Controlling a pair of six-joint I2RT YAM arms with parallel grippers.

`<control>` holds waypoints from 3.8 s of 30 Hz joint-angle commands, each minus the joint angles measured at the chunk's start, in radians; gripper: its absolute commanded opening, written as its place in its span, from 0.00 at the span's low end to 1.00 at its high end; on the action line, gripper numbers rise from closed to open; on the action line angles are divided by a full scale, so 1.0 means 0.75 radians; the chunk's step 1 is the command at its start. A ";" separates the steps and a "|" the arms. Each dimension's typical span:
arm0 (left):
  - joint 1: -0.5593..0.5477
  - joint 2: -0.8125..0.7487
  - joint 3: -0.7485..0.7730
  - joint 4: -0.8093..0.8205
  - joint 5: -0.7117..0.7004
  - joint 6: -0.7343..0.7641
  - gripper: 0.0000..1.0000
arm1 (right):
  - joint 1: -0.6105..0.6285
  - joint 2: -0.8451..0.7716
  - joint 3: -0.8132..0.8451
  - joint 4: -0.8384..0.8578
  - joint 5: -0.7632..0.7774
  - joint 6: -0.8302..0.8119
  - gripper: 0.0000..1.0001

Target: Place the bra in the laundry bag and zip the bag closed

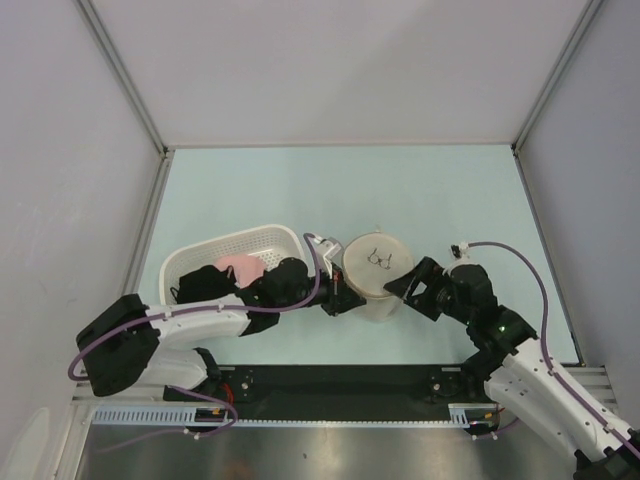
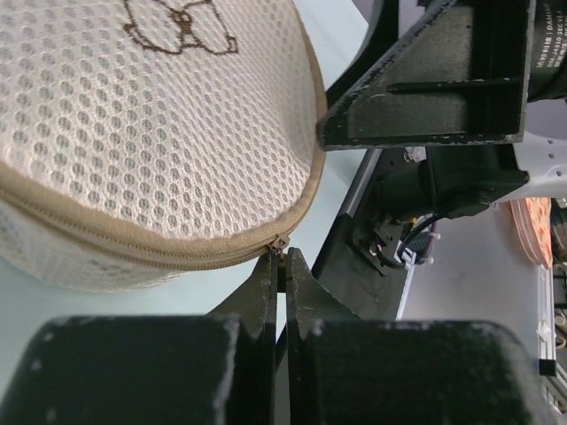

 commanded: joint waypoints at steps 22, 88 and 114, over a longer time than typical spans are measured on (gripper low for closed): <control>-0.049 -0.137 0.070 -0.273 -0.258 0.124 0.00 | -0.248 0.241 0.161 0.118 -0.208 -0.128 0.00; -0.129 0.166 0.209 0.056 0.026 -0.056 0.00 | -0.201 0.284 0.133 0.301 -0.245 0.067 0.02; 0.074 -0.133 0.000 -0.065 0.016 -0.092 0.00 | -0.359 0.826 0.548 0.072 -0.445 -0.492 0.64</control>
